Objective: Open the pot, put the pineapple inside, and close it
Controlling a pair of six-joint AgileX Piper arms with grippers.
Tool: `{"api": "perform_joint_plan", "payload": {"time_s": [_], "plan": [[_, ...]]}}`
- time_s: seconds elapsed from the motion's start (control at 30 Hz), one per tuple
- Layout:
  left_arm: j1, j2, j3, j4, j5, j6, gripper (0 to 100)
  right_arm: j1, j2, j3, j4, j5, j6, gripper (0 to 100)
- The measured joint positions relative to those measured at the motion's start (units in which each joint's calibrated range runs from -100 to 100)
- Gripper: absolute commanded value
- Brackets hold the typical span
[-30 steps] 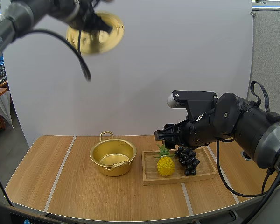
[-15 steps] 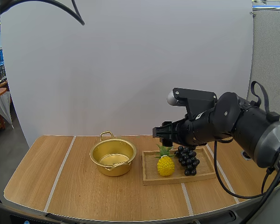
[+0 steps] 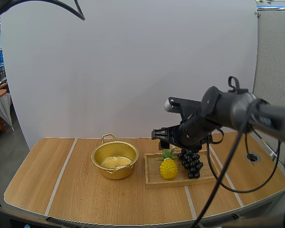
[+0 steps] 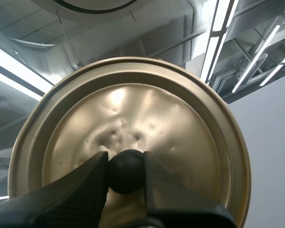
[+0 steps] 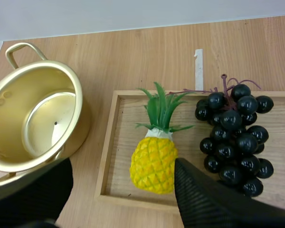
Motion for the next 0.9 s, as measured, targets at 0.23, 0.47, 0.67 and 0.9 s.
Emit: {"api": "perform_joint_plan", "payload": {"time_s": [0.23,0.47,0.67,0.9], "plan": [[0.0,0.0,0.0,0.0,-0.1,0.0,0,0.0,6.0,-3.1,0.1,0.4,0.0,100],[0.0,0.0,0.0,0.0,-0.1,0.0,0,1.1,12.9,-3.5,-1.3,-0.6,1.1,100],[0.0,0.0,0.0,0.0,-0.1,0.0,0,4.0,14.0,-3.5,-9.9,-4.4,8.1,100],[0.0,0.0,0.0,0.0,-0.1,0.0,0,4.1,15.1,-3.5,-12.2,-5.6,10.0,100]]}}
